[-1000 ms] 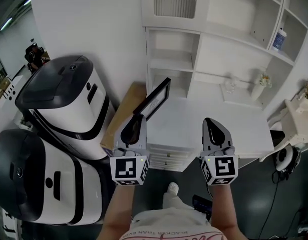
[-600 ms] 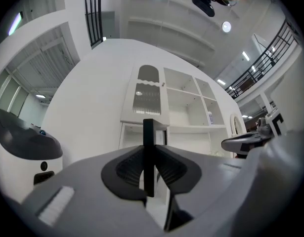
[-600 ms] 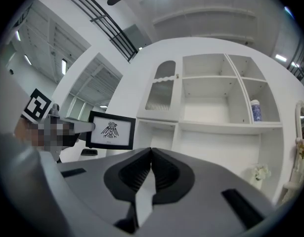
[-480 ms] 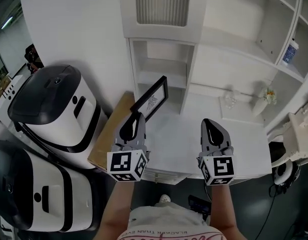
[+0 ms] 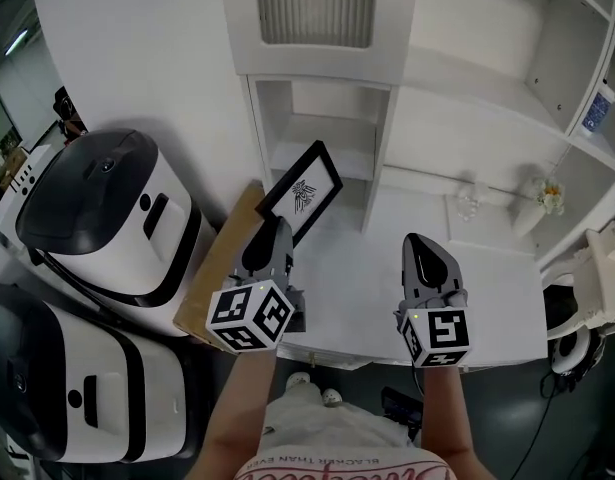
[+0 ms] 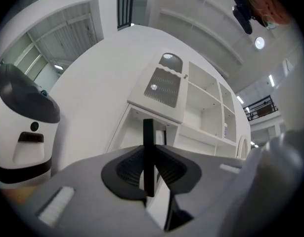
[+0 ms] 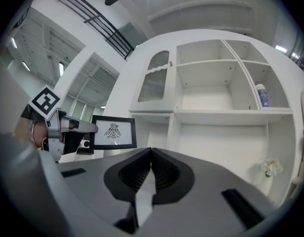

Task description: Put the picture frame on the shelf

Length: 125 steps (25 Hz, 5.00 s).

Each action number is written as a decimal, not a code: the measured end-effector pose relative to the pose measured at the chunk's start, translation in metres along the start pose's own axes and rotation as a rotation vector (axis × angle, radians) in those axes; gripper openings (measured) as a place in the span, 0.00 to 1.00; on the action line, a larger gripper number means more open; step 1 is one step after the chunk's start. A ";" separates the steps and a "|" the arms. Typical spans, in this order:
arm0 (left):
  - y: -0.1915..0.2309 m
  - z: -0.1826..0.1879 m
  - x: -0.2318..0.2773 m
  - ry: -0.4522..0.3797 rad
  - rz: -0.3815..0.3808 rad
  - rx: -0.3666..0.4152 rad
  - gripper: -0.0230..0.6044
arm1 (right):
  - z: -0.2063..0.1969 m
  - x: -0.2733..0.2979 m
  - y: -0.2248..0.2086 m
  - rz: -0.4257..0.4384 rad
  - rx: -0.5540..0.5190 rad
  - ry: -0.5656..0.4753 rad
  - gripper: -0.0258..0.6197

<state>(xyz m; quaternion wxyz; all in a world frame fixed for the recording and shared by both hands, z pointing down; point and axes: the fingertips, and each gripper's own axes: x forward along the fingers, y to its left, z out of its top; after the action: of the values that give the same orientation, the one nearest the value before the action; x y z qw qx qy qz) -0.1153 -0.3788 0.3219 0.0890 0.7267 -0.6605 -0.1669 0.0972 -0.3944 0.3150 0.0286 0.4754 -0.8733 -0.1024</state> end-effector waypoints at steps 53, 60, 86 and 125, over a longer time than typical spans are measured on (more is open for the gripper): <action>0.074 -0.118 0.199 0.209 0.135 -1.128 0.16 | -0.045 0.103 -0.035 -0.091 -0.063 0.168 0.05; 0.073 -0.108 0.207 0.180 0.126 -1.090 0.16 | -0.048 0.102 -0.033 -0.087 -0.063 0.176 0.05; 0.042 -0.047 0.122 0.117 -0.024 -0.516 0.44 | -0.017 0.053 -0.011 -0.014 -0.047 0.074 0.05; 0.025 0.091 -0.029 -0.110 -0.250 0.498 0.05 | 0.083 0.007 0.074 -0.095 -0.092 -0.096 0.05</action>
<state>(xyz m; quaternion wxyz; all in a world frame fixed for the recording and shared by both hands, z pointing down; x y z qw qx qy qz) -0.1736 -0.3442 0.2500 -0.1493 0.7920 -0.5900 -0.0483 0.0203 -0.3491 0.2484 0.0037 0.5088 -0.8447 -0.1660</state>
